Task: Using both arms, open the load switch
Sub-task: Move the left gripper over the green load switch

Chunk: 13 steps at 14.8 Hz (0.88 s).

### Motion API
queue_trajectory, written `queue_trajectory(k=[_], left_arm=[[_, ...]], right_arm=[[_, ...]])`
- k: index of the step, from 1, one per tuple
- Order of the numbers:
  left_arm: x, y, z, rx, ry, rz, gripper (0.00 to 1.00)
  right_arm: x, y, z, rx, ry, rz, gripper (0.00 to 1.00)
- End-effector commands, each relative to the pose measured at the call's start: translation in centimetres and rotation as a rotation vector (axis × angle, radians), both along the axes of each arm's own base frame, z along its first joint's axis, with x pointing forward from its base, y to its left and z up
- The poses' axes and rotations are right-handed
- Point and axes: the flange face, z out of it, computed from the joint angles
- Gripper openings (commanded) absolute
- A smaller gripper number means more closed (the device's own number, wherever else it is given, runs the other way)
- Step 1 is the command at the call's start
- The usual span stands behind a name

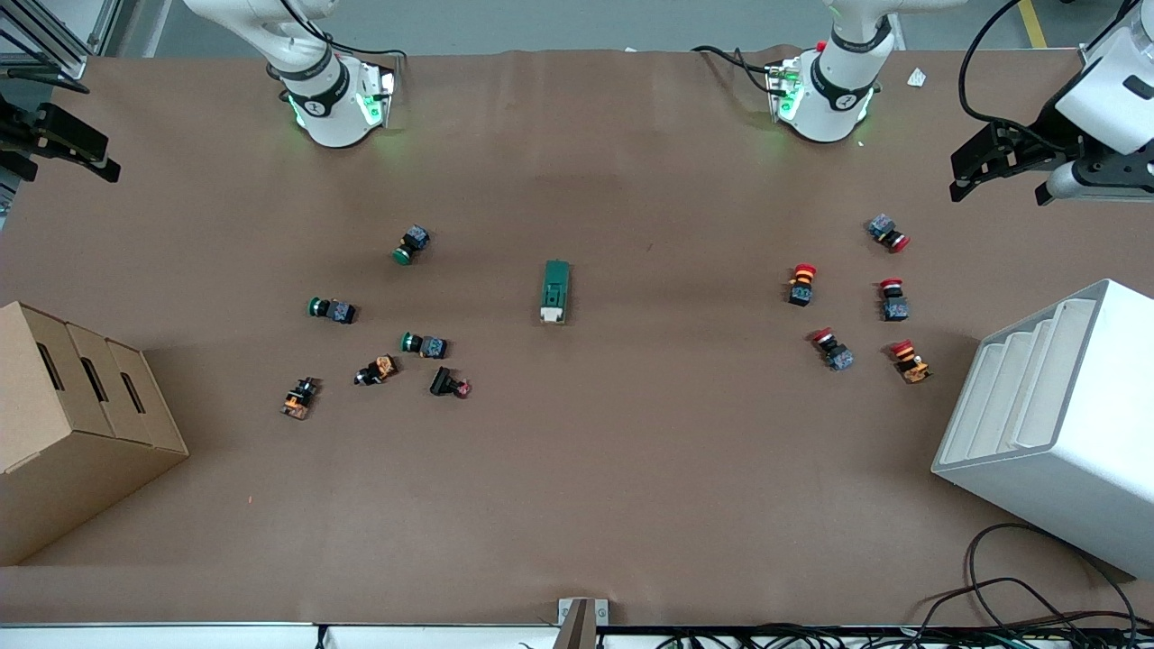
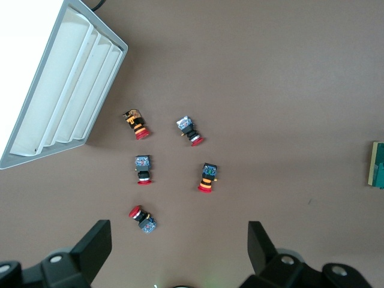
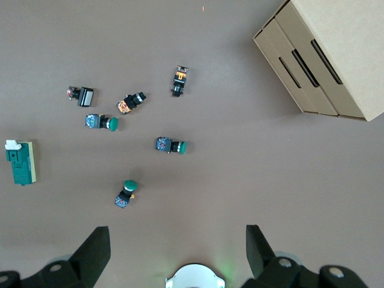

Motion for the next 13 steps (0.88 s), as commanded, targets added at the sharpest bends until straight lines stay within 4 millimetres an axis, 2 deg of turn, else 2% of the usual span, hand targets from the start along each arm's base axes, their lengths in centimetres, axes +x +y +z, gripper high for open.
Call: queue_trajectory(k=[1, 4, 6, 8, 9, 12, 13], left_arm=[[0.1, -0.4, 0.5, 0.018, 0.003, -0.012, 1.00], [0.7, -1.5, -0.7, 0.018, 0.024, -0.030, 1.00], [1.5, -4.8, -2.2, 0.045, 0.037, -0.092, 1.00], [1.9, -10.9, -3.3, 0.144, 0.008, -0.158, 1.00], [1.9, -13.3, -4.6, 0.148, 0.001, -0.132, 1.00], [0.3, -22.3, -9.1, 0.136, 0.023, -0.085, 1.00], [-0.3, -25.2, -11.3, 0.129, 0.021, -0.058, 1.00]], right_arm=[[-1.0, -0.2, 0.0, -0.001, -0.002, 0.014, 1.00], [-1.0, -0.2, 0.0, -0.001, -0.002, 0.010, 1.00], [-1.0, -0.2, 0.0, -0.001, 0.003, 0.004, 1.00], [-1.0, -0.2, -0.1, -0.001, 0.005, -0.001, 1.00], [-1.0, -0.1, -0.1, 0.002, 0.004, 0.000, 1.00], [-1.0, 0.1, 0.0, 0.010, 0.003, -0.004, 1.00], [-1.0, 0.2, -0.1, 0.011, 0.004, -0.017, 1.00]])
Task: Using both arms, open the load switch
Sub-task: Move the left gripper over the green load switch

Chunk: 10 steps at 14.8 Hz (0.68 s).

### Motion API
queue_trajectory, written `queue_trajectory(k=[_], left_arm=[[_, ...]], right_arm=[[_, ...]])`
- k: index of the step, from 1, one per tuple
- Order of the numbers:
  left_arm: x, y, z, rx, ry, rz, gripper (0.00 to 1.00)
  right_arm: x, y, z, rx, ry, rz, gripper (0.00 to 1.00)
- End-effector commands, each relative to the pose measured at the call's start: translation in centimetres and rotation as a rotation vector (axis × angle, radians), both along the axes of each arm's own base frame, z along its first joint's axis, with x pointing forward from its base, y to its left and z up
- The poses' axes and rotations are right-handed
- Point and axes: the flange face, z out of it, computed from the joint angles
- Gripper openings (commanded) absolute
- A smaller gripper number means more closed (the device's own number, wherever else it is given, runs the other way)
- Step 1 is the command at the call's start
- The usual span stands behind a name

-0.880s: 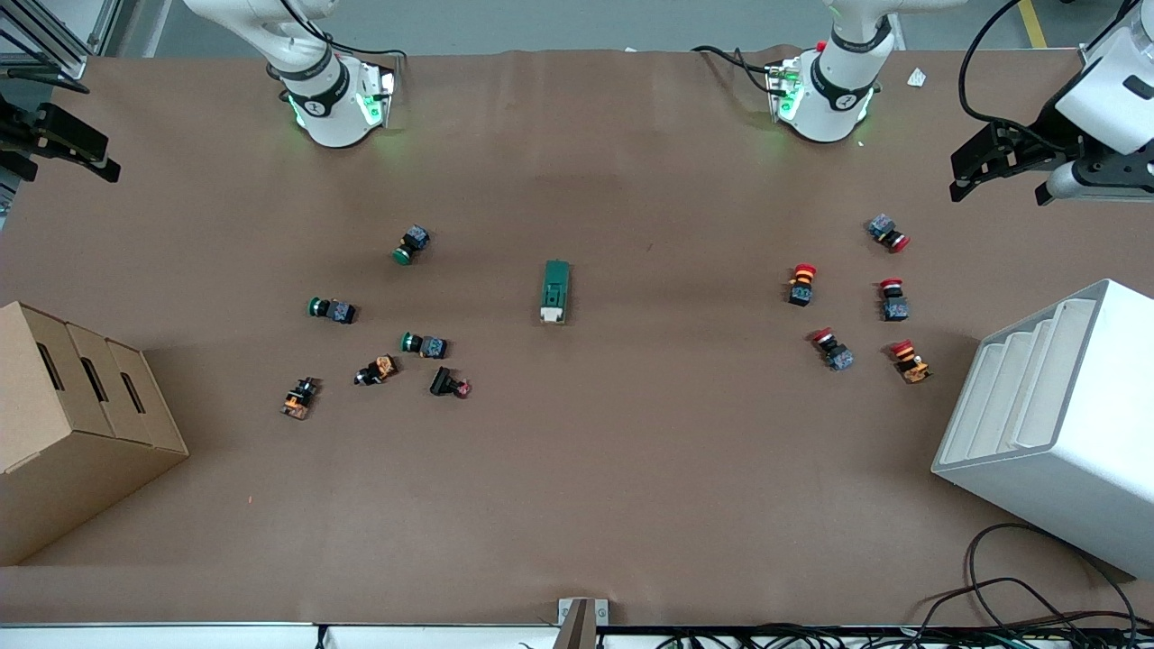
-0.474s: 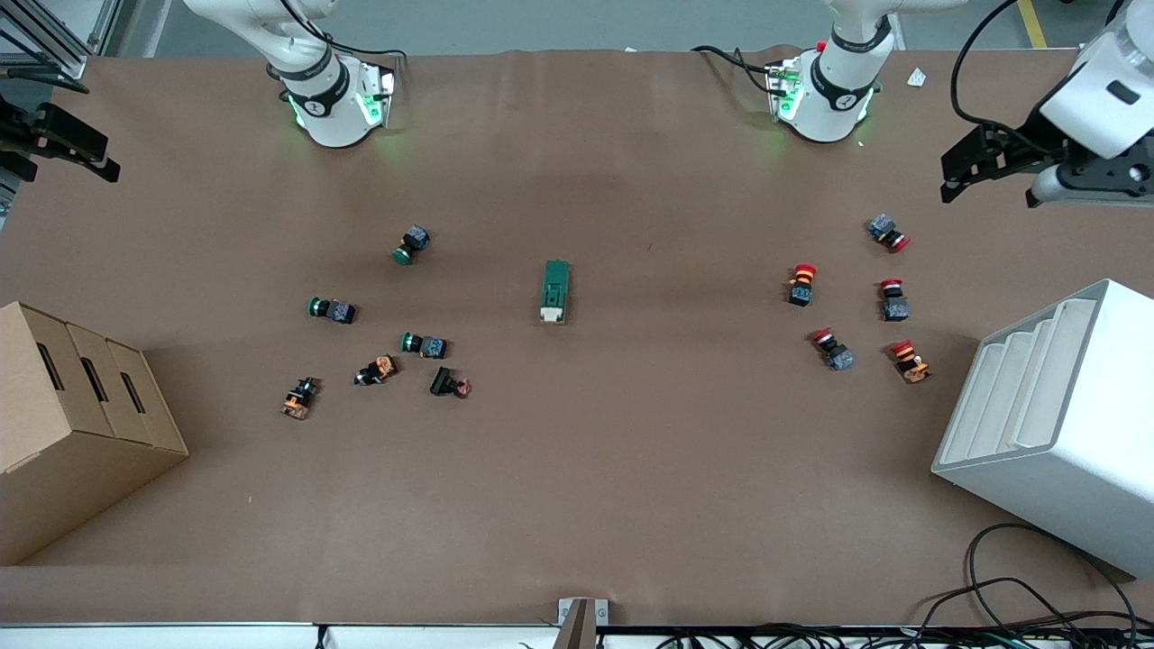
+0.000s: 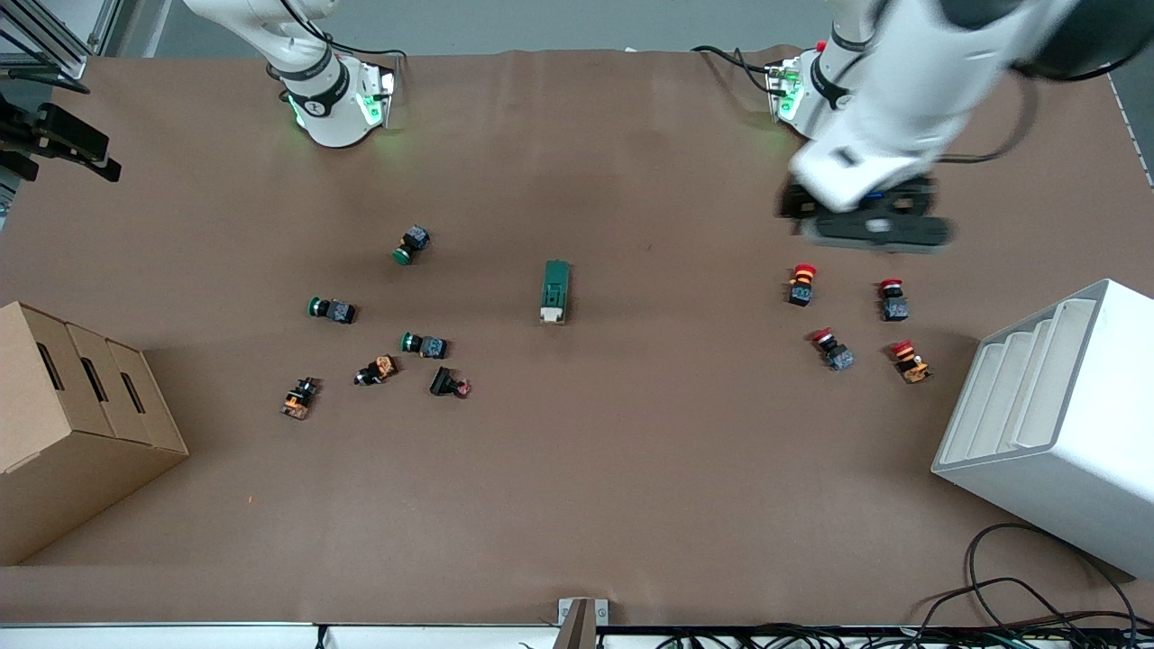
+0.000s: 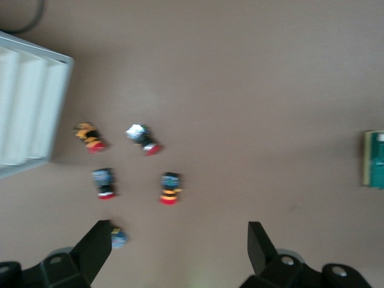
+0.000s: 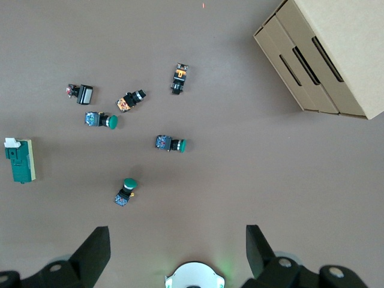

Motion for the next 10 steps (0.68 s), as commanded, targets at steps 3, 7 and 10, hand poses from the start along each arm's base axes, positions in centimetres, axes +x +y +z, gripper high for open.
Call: queue_trajectory(k=[3, 7, 10], left_arm=[[-3.2, -11.5, -8.5, 0.014, -0.049, 0.121, 1.00], [-8.2, -20.6, -17.6, 0.027, -0.154, 0.236, 1.00], [-12.2, -26.0, -23.8, 0.004, -0.252, 0.313, 0.99]], right_arm=[[-1.0, 0.5, 0.1, 0.012, 0.004, -0.042, 1.00], [-0.9, 0.7, 0.1, 0.020, 0.000, -0.028, 1.00], [-1.0, 0.4, 0.2, 0.023, 0.000, 0.009, 1.00]])
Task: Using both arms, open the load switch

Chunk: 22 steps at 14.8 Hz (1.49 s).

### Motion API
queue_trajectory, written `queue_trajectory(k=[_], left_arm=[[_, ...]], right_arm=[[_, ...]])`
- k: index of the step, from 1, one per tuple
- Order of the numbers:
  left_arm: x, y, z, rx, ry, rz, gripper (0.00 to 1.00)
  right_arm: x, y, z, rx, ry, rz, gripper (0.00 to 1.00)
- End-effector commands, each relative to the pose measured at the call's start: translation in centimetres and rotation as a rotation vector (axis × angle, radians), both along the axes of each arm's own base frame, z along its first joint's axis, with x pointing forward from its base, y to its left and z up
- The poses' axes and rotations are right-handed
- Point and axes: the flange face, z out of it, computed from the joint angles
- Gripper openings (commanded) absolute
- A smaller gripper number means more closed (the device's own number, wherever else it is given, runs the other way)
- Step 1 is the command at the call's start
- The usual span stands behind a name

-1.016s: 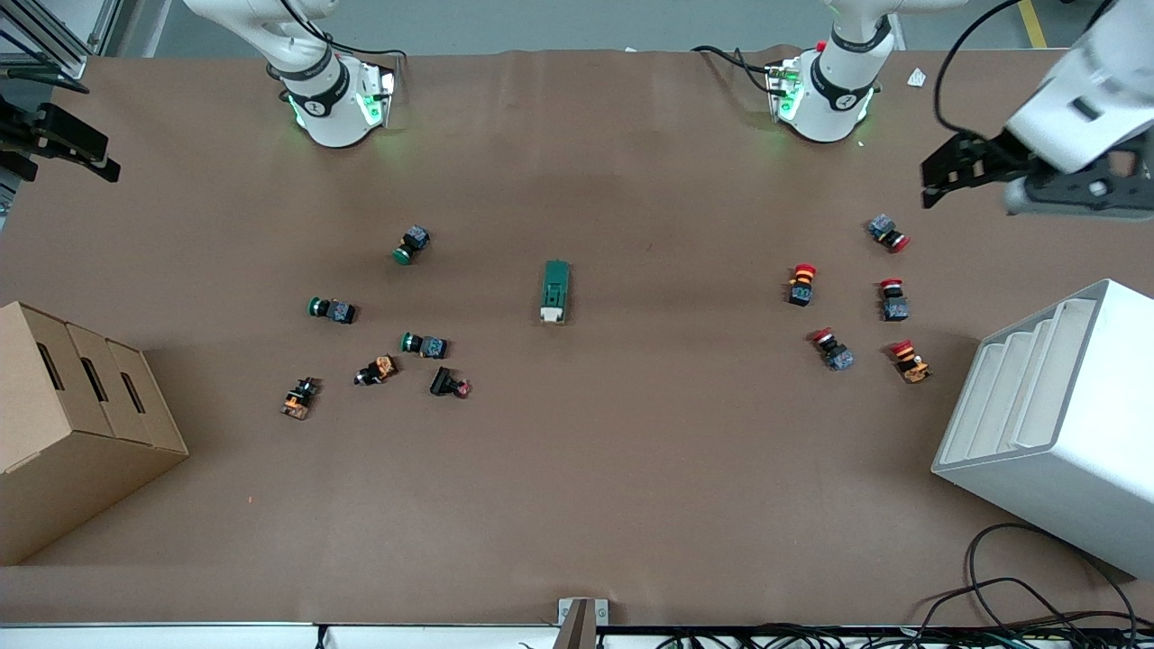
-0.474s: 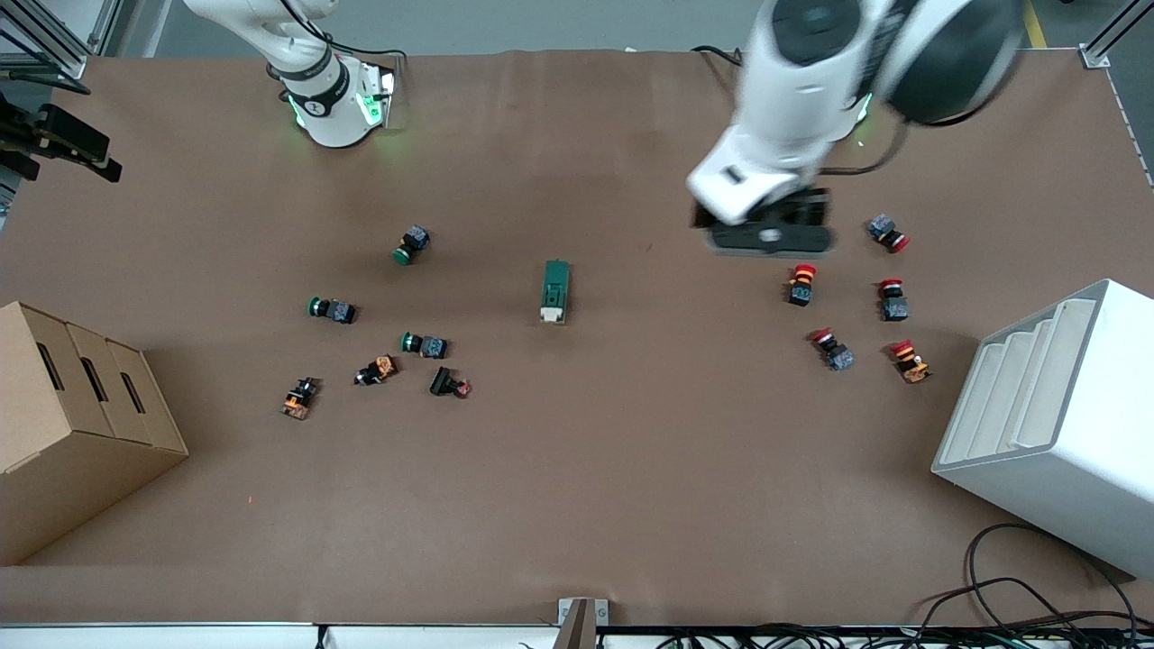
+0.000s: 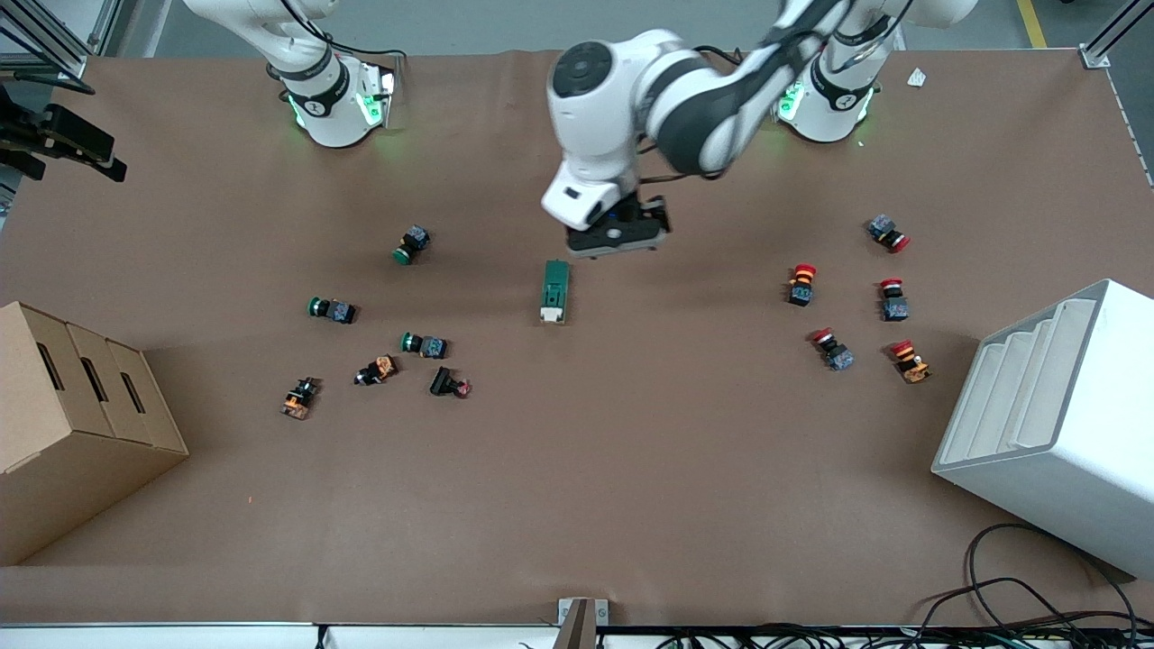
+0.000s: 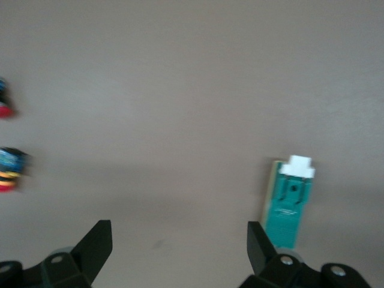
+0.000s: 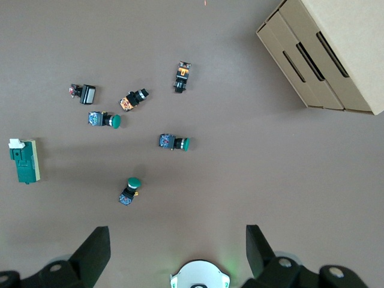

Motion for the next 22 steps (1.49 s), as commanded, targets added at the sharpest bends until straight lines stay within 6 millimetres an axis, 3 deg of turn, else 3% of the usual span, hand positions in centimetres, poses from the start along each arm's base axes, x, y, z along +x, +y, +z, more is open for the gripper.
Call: queue_trajectory(k=[1, 2, 5, 8, 11, 16, 18, 20, 22], left_arm=[[-2.6, -3.5, -4.6, -0.009, -0.091, 0.046, 0.99], [-4.1, -4.7, -6.1, -0.010, -0.119, 0.031, 0.99], [-6.8, -5.2, -10.6, -0.022, -0.208, -0.073, 0.99], [-9.7, -5.3, -13.7, -0.041, -0.290, -0.138, 0.99], [-11.3, -5.6, -16.4, -0.031, -0.347, -0.184, 0.98], [-13.8, -5.9, -21.0, -0.069, -0.481, -0.232, 0.98], [-14.3, -5.5, -22.5, -0.085, -0.522, -0.258, 0.98], [-14.7, -5.2, -23.4, -0.104, -0.556, -0.274, 0.98], [-15.4, -5.2, -23.8, -0.118, -0.570, -0.280, 0.98]], right_arm=[[-1.1, 0.1, 0.3, 0.016, 0.007, 0.019, 1.00], [-1.2, 0.1, 0.5, 0.014, 0.012, 0.017, 1.00], [-1.0, -0.3, 0.9, 0.011, 0.003, 0.008, 1.00], [-0.4, -0.7, 0.6, 0.001, 0.006, 0.002, 1.00], [0.4, -0.8, -0.4, 0.001, 0.015, 0.003, 1.00], [4.9, -1.3, -7.3, 0.000, 0.124, 0.005, 1.00], [5.1, -0.1, -8.1, -0.001, 0.140, 0.005, 1.00], [5.6, 2.2, -9.0, -0.009, 0.151, -0.120, 1.00], [6.5, 6.4, -10.8, -0.016, 0.176, -0.258, 1.00]])
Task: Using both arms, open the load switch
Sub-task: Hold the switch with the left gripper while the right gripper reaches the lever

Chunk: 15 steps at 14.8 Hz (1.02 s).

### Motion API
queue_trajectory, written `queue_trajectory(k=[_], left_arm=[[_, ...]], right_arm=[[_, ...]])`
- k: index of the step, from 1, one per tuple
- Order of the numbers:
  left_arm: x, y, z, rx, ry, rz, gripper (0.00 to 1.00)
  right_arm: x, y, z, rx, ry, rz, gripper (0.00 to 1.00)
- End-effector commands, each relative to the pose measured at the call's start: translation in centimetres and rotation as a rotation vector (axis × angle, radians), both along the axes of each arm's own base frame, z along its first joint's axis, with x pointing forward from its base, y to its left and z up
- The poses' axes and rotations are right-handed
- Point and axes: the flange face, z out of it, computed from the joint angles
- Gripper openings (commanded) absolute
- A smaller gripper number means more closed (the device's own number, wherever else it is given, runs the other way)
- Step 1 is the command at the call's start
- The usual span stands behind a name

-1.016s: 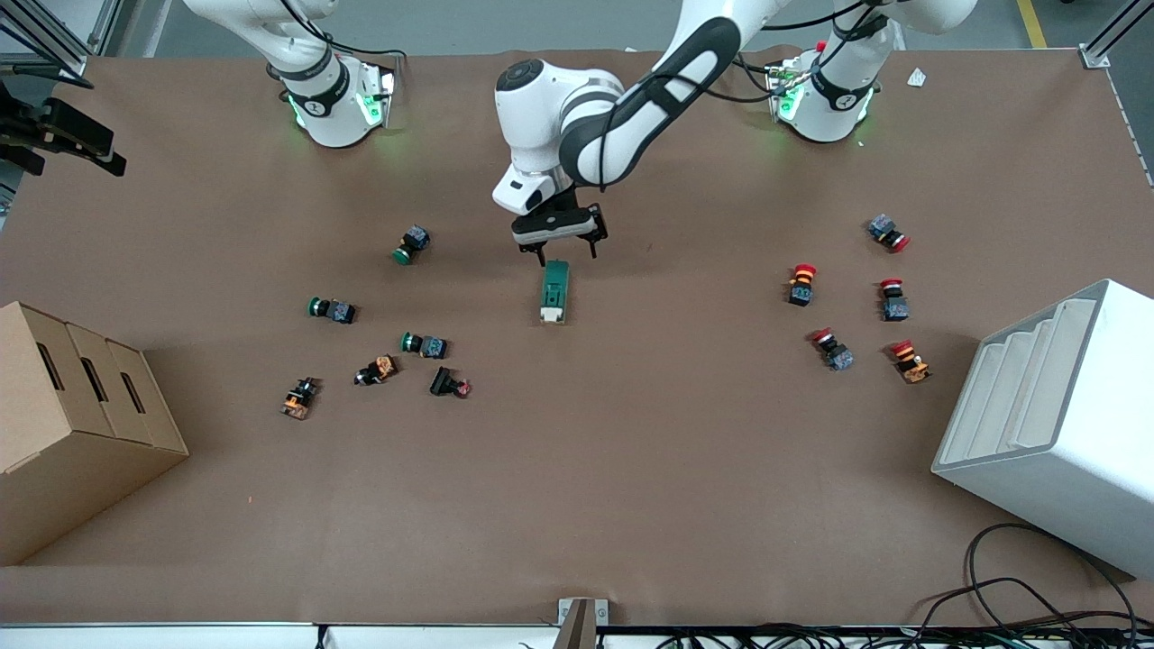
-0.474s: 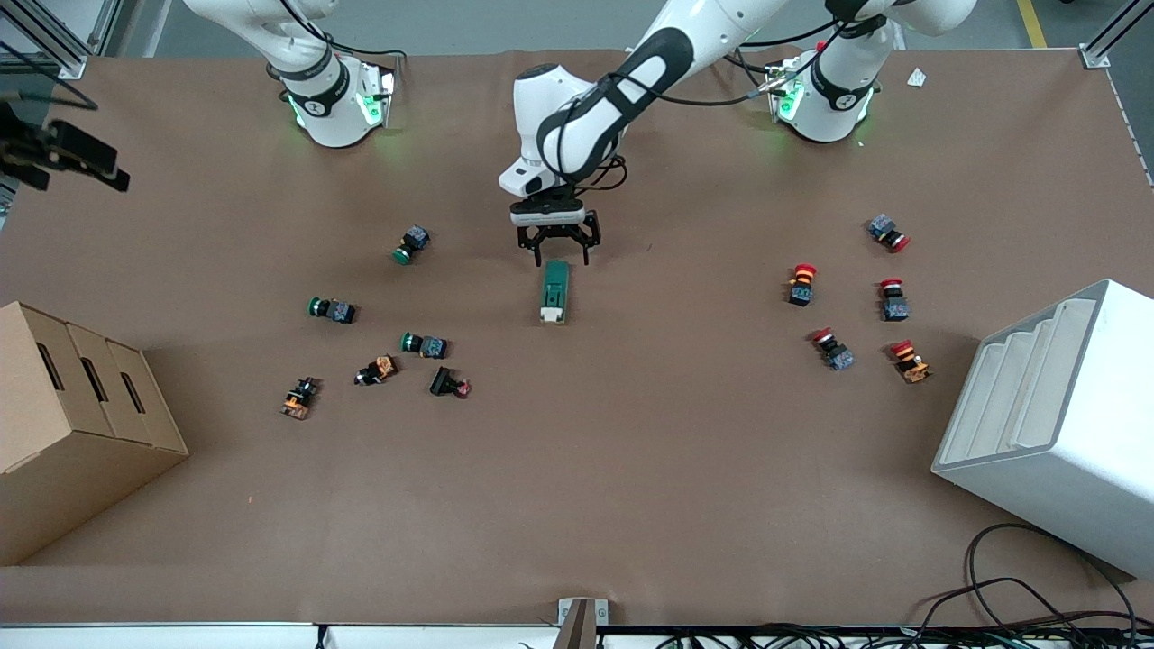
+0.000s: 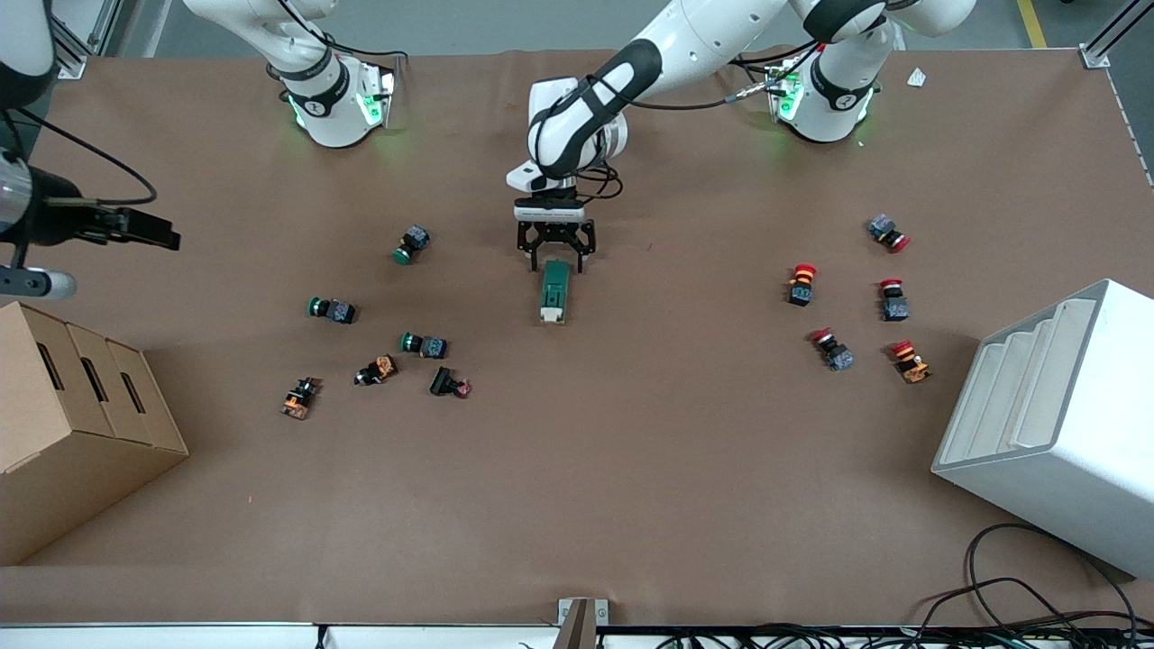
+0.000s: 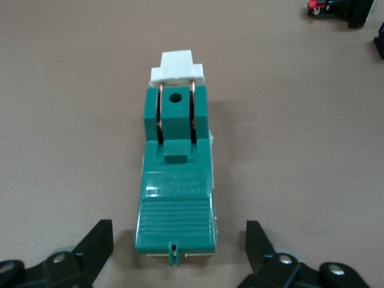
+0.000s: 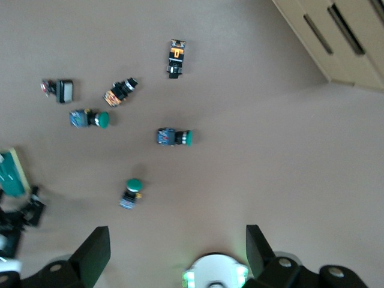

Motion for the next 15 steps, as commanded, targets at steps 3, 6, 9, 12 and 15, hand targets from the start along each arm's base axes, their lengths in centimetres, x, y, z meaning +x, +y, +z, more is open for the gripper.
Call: queue_trajectory(k=[3, 6, 9, 12, 15], left_arm=[[-1.2, 0.6, -0.7, -0.003, -0.023, -0.029, 0.98], [-1.5, 1.1, -1.2, -0.014, -0.020, -0.011, 0.98], [-1.6, 1.3, -1.4, -0.031, -0.025, 0.000, 0.99], [-1.7, 1.4, -1.5, -0.030, -0.024, 0.001, 0.99], [-1.7, 1.4, -1.6, -0.033, -0.023, 0.007, 0.99]], right_arm=[[1.7, 10.2, -4.7, -0.058, 0.049, -0.293, 1.00], [2.6, 16.2, -8.7, -0.091, 0.070, -0.412, 1.00], [3.2, 22.1, -13.0, -0.134, 0.046, -0.531, 1.00], [3.9, 25.0, -17.4, -0.173, 0.043, -0.614, 1.00], [3.9, 28.6, -21.5, -0.201, 0.028, -0.754, 1.00]])
